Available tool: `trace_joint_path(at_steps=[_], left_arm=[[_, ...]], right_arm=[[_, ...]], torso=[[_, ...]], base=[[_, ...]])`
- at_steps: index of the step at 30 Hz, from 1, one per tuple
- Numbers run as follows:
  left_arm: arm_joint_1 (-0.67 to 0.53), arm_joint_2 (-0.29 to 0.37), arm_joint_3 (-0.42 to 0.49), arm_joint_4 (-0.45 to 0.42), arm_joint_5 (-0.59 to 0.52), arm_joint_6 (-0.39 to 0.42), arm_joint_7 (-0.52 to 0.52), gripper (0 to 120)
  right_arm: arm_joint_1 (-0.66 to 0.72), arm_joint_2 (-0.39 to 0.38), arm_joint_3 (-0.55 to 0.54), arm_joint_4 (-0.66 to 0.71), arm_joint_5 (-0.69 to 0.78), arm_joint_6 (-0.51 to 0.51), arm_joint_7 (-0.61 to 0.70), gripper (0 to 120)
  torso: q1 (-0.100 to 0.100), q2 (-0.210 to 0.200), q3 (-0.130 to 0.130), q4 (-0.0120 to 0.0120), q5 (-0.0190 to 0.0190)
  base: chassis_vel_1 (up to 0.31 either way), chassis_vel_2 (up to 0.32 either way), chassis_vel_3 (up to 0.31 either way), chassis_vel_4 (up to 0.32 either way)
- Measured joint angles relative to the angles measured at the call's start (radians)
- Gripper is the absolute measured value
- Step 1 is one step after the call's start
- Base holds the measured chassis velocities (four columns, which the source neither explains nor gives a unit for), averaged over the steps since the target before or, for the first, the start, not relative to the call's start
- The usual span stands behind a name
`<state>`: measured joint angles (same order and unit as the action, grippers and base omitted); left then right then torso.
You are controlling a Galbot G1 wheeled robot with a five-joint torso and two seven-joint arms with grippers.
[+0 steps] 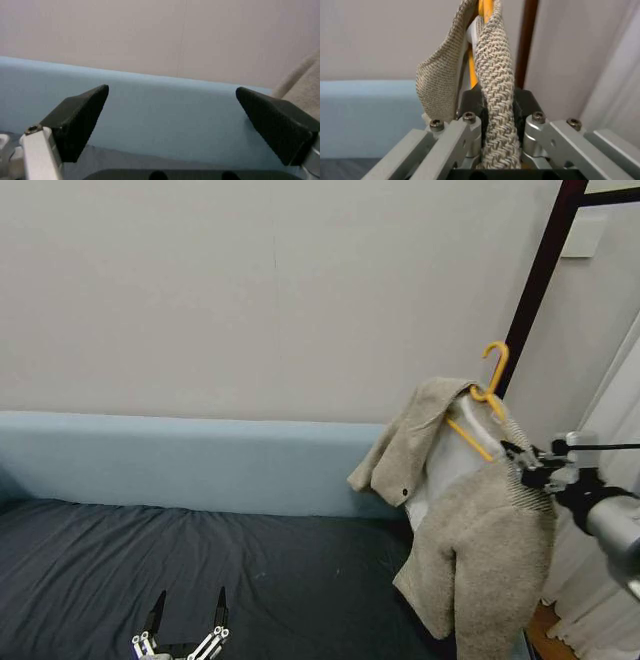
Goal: Pick up the clothes from the sofa and hang them on the clothes hanger.
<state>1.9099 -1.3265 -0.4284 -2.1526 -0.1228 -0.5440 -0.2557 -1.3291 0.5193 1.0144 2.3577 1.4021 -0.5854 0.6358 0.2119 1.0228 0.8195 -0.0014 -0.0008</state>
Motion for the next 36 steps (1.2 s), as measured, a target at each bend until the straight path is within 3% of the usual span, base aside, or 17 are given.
trace_joint_path(at_steps=[6,14,21,30,32,33,36], left_arm=[[-0.003,0.001,0.002,0.001,-0.002,0.002,0.000,100],[-0.004,0.002,0.002,0.001,-0.003,0.003,-0.001,100],[-0.005,0.002,0.003,0.002,-0.004,0.004,-0.001,100],[-0.005,0.003,0.004,0.002,-0.005,0.004,-0.001,100],[-0.005,0.003,0.004,0.002,-0.005,0.004,-0.001,100],[-0.005,0.003,0.004,0.002,-0.005,0.004,-0.001,100],[-0.005,0.003,0.004,0.002,-0.005,0.005,-0.001,100]], right_arm=[[-0.079,0.000,0.189,-0.064,0.044,-0.076,0.067,10],[-0.092,-0.021,0.259,-0.210,-0.043,-0.084,0.031,10],[0.032,-0.088,0.086,-0.362,-0.256,0.018,-0.073,10],[0.102,-0.136,-0.035,-0.462,-0.460,0.146,-0.173,10],[0.203,-0.153,-0.137,-0.536,-0.515,0.184,-0.211,10],[0.203,-0.153,-0.137,-0.536,-0.515,0.184,-0.211,10],[0.393,-0.150,-0.326,-0.640,-0.575,0.236,-0.255,10]], torso=[[0.000,0.000,0.000,0.0001,0.0001],[0.000,0.000,0.000,-0.0001,0.0003],[0.000,0.000,0.000,0.0004,0.0001],[0.000,0.000,0.000,-0.0004,-0.0008],[0.000,0.000,0.000,0.0002,0.0001],[0.000,0.000,0.000,0.0002,0.0001],[0.000,0.000,0.000,0.0000,0.0001]], base=[[0.000,0.000,0.000,0.000],[0.000,0.000,0.000,0.000],[0.000,0.000,0.000,0.000],[0.000,0.000,0.000,0.000],[0.000,0.000,0.000,0.000],[0.000,0.000,0.000,0.000],[0.000,0.000,0.000,0.000]])
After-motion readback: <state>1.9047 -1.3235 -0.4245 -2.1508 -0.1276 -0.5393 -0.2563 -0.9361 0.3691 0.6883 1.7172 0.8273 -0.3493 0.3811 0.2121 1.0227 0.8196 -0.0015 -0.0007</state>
